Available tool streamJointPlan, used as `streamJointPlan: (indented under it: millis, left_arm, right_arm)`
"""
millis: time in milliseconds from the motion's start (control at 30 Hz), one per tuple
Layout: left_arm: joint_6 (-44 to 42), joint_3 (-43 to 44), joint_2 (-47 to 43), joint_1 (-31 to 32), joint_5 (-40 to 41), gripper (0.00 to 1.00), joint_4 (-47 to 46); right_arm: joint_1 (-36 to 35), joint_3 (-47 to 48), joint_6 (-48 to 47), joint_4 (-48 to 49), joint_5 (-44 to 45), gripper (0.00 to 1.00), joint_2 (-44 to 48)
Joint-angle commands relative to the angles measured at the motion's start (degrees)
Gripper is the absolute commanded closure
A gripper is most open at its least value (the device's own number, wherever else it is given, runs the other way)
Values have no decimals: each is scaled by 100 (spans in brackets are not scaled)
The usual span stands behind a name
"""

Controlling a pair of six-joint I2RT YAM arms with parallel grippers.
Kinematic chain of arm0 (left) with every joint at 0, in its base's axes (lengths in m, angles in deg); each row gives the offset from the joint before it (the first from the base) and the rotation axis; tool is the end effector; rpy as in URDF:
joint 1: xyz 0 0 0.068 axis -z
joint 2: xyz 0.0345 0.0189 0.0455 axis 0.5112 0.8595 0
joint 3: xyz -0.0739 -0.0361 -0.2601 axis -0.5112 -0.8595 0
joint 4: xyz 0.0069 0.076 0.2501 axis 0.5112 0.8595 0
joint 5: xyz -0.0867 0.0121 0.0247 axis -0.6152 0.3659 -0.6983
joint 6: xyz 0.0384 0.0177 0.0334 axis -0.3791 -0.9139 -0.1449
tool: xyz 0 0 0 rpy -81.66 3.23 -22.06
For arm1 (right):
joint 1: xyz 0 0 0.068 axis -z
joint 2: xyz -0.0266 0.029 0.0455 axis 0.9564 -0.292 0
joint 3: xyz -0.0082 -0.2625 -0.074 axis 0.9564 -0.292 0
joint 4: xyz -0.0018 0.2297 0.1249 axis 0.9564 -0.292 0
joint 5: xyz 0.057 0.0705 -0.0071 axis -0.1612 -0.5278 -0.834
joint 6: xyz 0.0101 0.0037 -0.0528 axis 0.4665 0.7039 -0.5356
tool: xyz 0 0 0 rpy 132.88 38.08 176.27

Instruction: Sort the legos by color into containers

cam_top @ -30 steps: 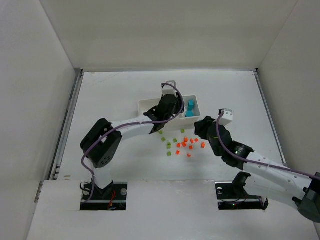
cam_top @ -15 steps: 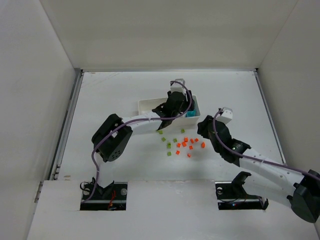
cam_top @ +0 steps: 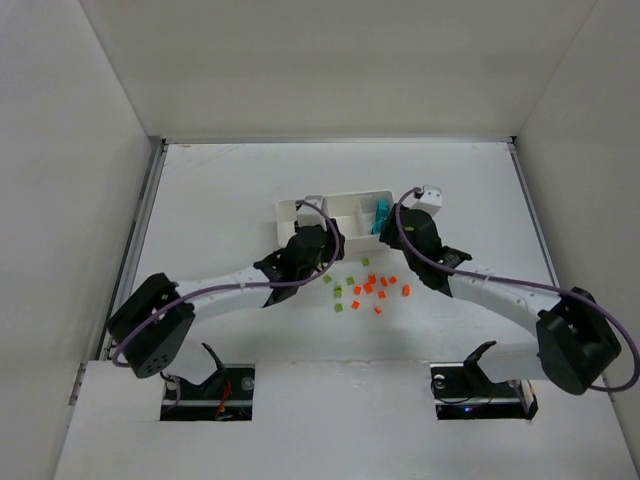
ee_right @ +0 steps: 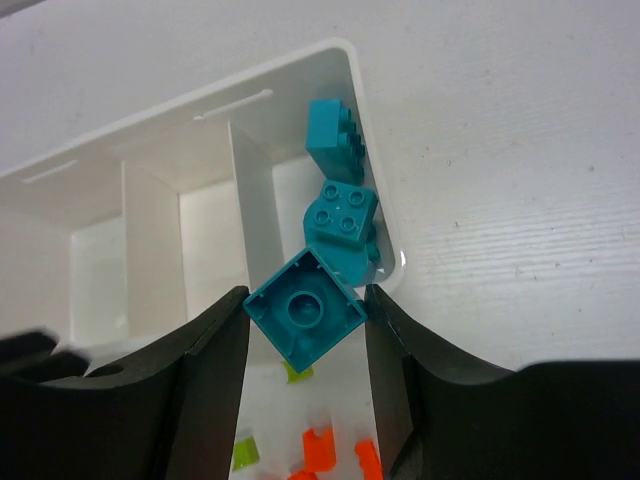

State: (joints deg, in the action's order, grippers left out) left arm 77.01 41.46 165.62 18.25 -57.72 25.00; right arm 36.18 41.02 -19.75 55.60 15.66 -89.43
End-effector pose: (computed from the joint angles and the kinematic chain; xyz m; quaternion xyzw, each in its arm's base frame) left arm 0.2248 -0.2395 0.2360 0.0290 0.7870 -0.2666 0.5557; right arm 0.2318 0.1517 0.2387 0.1026 0.8259 0.1113 0.5431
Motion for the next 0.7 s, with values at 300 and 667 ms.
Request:
streamJointPlan:
  millis: [300, 667]
  left_arm:
    - [330, -1515, -1602, 888, 1131, 58, 506]
    - [480, -1603, -1347, 1907, 1104, 59, 638]
  right_arm:
    - [173, 969, -461, 455, -102, 47, -929]
    - [24, 953, -531, 288, 214, 38, -720]
